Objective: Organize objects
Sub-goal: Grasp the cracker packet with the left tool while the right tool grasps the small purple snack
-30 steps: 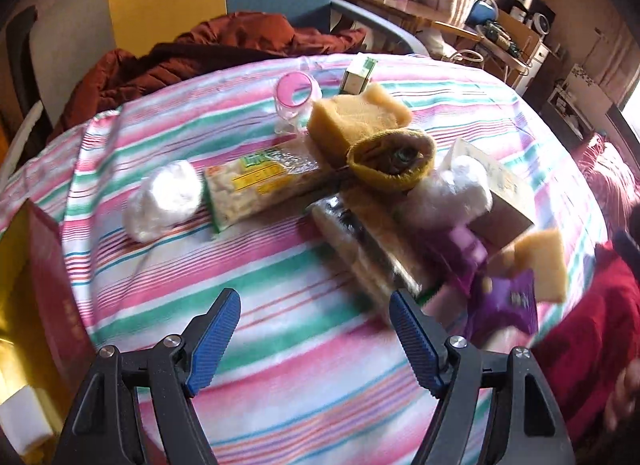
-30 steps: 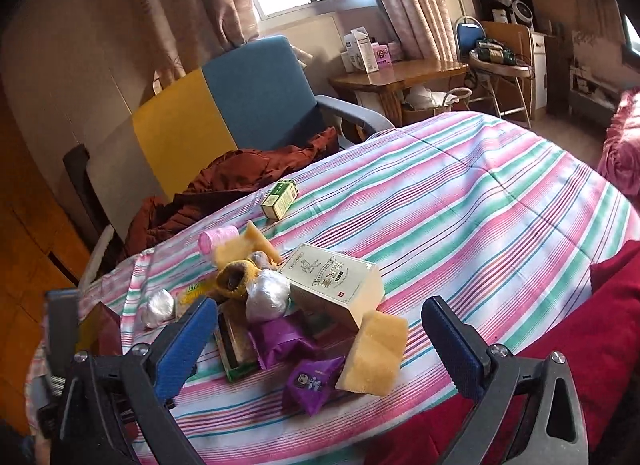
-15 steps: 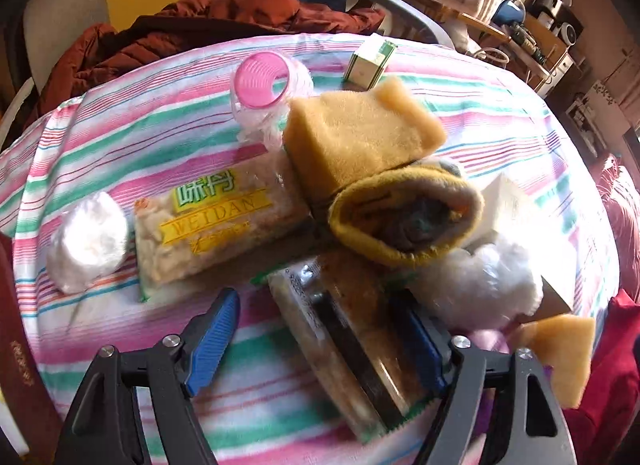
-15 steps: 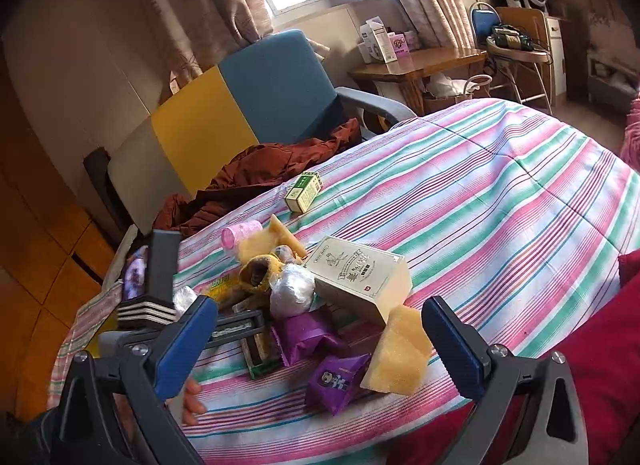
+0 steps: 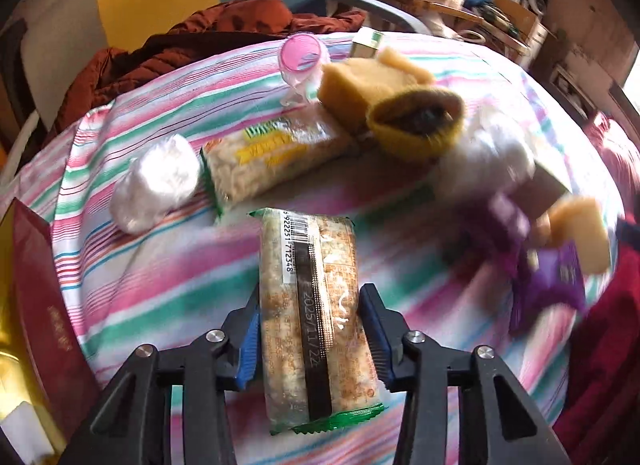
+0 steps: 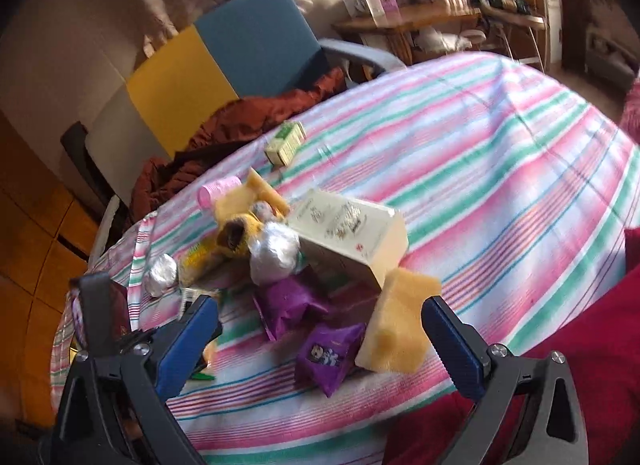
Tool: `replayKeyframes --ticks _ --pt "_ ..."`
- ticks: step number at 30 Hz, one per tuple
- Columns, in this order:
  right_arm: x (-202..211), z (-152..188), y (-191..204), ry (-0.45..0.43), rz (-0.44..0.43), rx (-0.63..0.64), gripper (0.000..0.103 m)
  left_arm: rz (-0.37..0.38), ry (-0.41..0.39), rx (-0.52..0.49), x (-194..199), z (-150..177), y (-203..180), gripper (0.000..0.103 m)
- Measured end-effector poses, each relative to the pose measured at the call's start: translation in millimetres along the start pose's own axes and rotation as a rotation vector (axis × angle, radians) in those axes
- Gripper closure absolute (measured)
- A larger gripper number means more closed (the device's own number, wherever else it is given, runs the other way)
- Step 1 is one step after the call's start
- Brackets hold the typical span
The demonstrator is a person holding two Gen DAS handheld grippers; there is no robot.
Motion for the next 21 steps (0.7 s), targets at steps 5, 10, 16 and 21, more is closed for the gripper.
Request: replayKeyframes --ticks 5,10,16,21 --pt "-3.1 6.5 -2.2 0.05 0.02 -0.029 0.011 0.015 -0.016 -0.025 8.3 17.2 -4.4 0.058" --pt "-14.6 24.7 16.5 0.115 0.101 0.056 0.017 0.038 -0.035 -0.018 20.1 36.5 -5.3 0.058" --pt "-9.8 29.3 32.3 0.101 0.132 0.074 0.03 0.064 -0.051 -0.015 27.5 48.7 0.6 0.058" --pt "11.9 37.6 36.1 0.105 0.093 0.08 0.03 0.068 -0.064 -0.026 29.2 51.2 -0.4 0.058"
Point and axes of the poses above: each gripper's, at about its wrist camera, not at the fingertips, and x roughly against the way its jaws point, y to its left, z to its underside, the point moved 6 cm from there along -x, roughly the way its jaws point, and after that the axes turned 10 degrees about z, right-handed, at the moved point
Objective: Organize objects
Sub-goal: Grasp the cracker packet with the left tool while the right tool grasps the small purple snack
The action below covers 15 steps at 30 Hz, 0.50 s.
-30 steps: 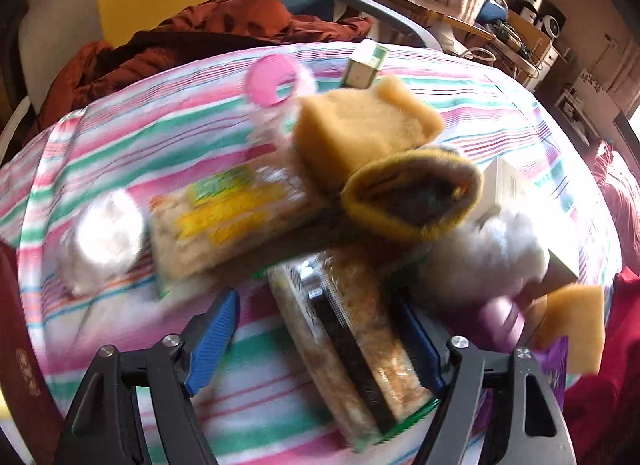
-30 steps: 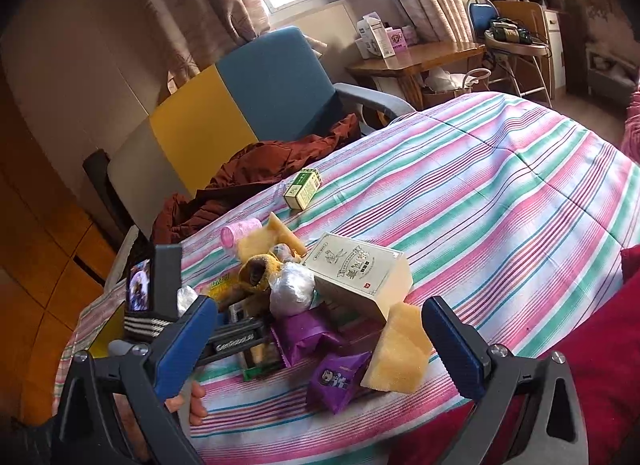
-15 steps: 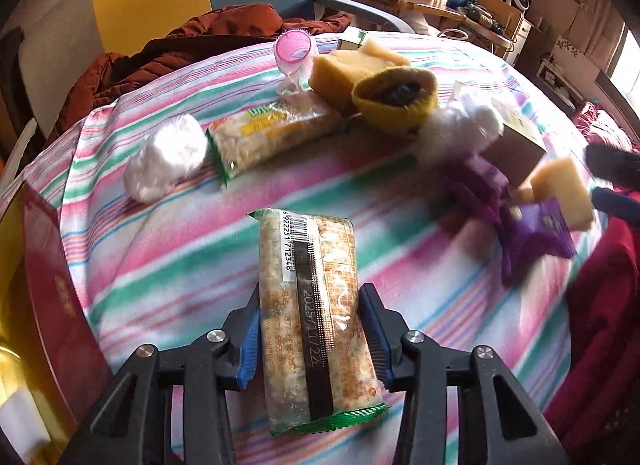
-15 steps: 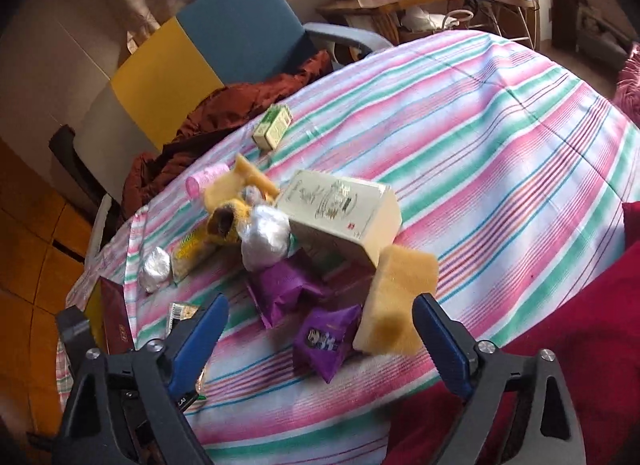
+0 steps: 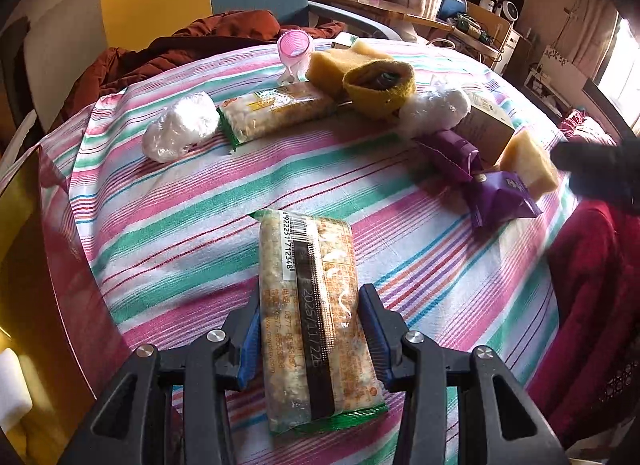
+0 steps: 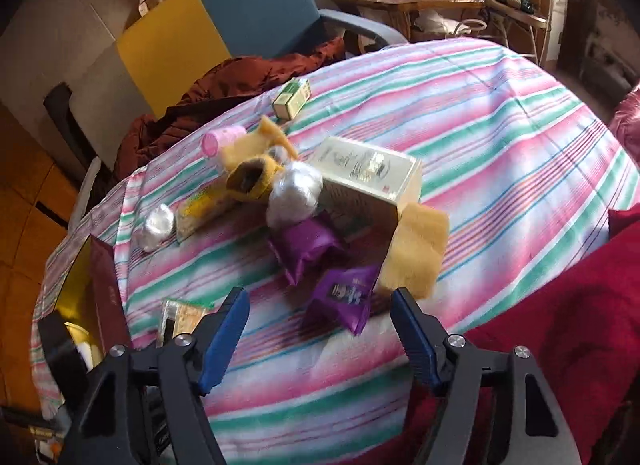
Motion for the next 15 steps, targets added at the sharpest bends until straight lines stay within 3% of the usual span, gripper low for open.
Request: replayKeyframes --ticks 5,10,12,14,15 --pt "-14.0 27.9 3.5 0.06 -0.005 0.01 0.03 0.002 -0.007 -0.011 1.9 2.7 -1.5 0.058" --pt "-40.2 18.6 2.5 0.056 0.006 -0.056 0.03 0.002 -0.01 -0.012 2.6 4.4 -2.1 0.058" --pt "-50.7 12.6 2.7 0.054 0.02 -0.067 0.039 0.001 -0.011 -0.011 2.3 4.1 -2.0 0.058" --pt "-58.7 9.5 0.2 0.054 0.041 -0.066 0.058 0.0 -0.012 -0.009 1.6 3.3 -2.0 0.058" --pt "-62.4 9.6 -1.3 0.058 0.049 -0.061 0.058 -0.001 -0.014 -0.008 1.1 3.0 -1.9 0.058"
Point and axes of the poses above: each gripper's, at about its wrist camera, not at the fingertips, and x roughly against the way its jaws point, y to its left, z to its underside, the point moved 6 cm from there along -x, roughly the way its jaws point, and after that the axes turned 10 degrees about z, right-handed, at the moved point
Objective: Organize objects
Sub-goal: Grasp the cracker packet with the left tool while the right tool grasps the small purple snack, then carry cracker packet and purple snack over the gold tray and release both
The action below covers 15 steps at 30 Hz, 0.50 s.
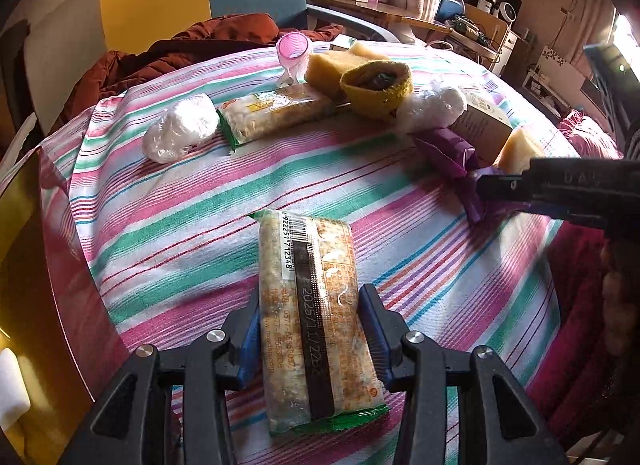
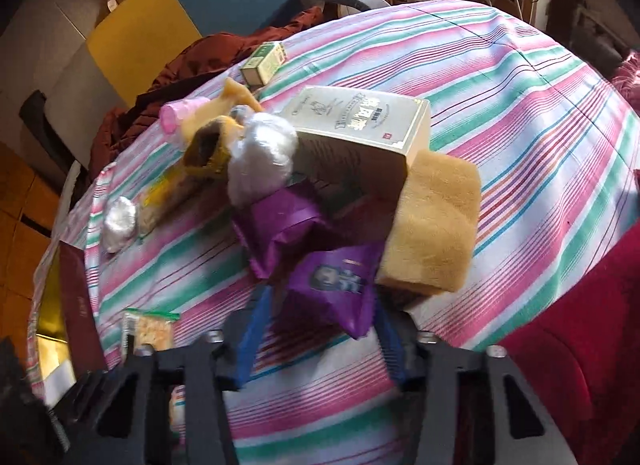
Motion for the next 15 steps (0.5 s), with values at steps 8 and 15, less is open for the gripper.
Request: replayKeyframes --ticks 8,15 --pt "20.6 6.5 13.1 -0.056 -0.026 0.096 0.064 0.0 -0.015 0.007 1.6 -0.8 0.4 0.059" --pt "62.5 14.4 21.6 -0.146 -0.07 0.175 0.064 0.037 -0.054 0.015 23.0 -0.5 -7.7 0.061"
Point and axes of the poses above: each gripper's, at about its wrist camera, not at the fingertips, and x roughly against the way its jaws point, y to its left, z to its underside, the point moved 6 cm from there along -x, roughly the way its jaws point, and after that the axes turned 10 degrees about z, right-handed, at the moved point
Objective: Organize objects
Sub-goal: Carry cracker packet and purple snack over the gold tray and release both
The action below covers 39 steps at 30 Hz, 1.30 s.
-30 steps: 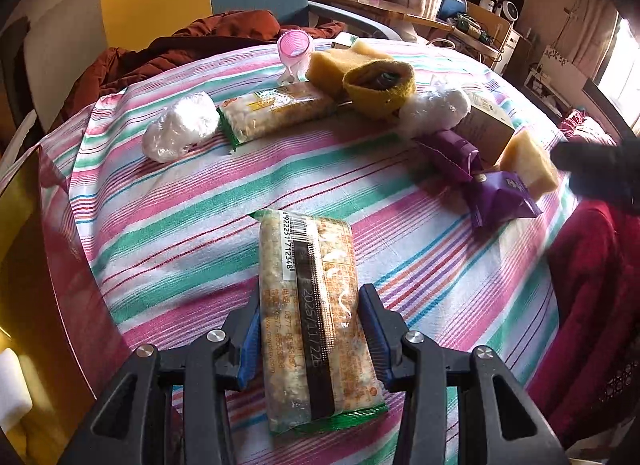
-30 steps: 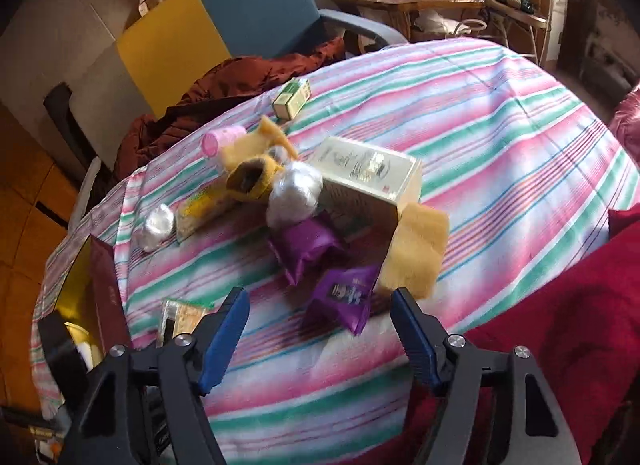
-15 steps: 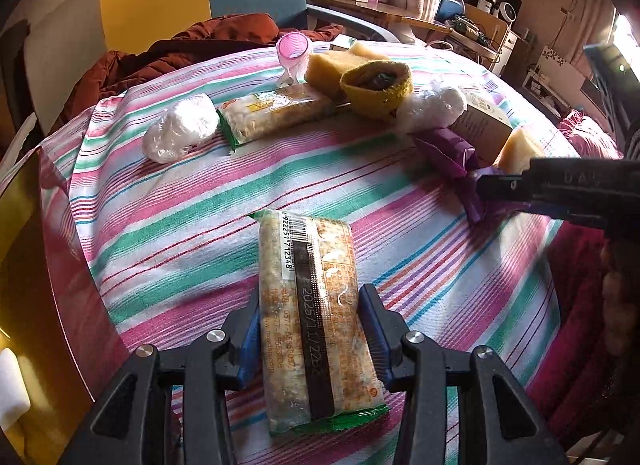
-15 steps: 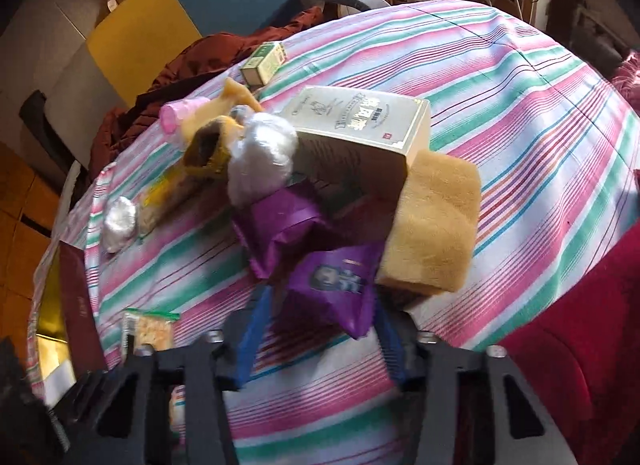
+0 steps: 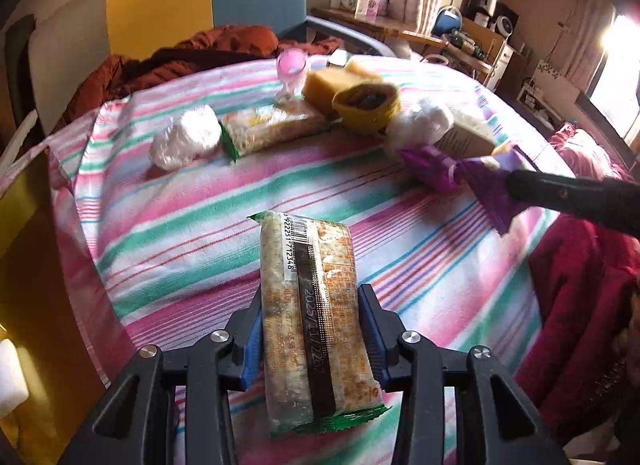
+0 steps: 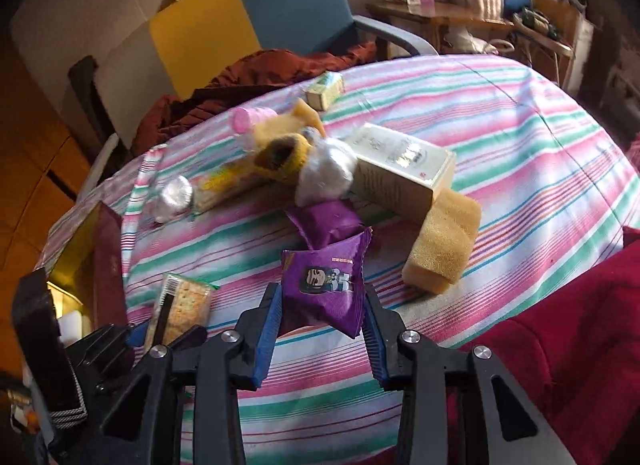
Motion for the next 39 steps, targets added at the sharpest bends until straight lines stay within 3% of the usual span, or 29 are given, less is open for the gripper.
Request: replayKeyframes --ticks 8,14,24,27,29,30,34,39 --pt "35.1 -16.5 44.8 -0.098 -0.086 0.094 0.064 -0.006 -0.129 0.041 68.2 -5.5 7.8 0.061" --pt "44.3 -17.2 102.3 -0.116 -0.171 0.21 0.064 -0.072 -0.226 0.153 125.3 2.1 51.0 0.061" --pt "54.5 16.8 230.6 -0.089 -0.34 0.477 0.064 -0.297 -0.323 0.372 203.3 26.8 176.9 0.061" --pt "49.7 34.0 265.1 -0.055 -0.372 0.547 0.064 -0.382 -0.319 0.421 216.9 31.7 217.2 0.06" --pt "44.5 48.1 289.2 -0.016 -0.398 0.601 0.061 -0.437 -0.306 0.452 223.1 37.0 240.7 0.054" --pt "42.6 53.5 298.5 -0.008 -0.398 0.619 0.061 -0.459 -0.309 0.47 226.5 39.3 250.4 0.049" --pt "40.4 68.2 324.7 -0.012 -0.373 0.676 0.051 -0.481 -0.319 0.524 236.2 52.5 270.3 0.049" --pt "53.1 71.6 332.6 -0.072 -0.343 0.702 0.041 -0.471 -0.346 0.546 241.5 74.0 260.7 0.049"
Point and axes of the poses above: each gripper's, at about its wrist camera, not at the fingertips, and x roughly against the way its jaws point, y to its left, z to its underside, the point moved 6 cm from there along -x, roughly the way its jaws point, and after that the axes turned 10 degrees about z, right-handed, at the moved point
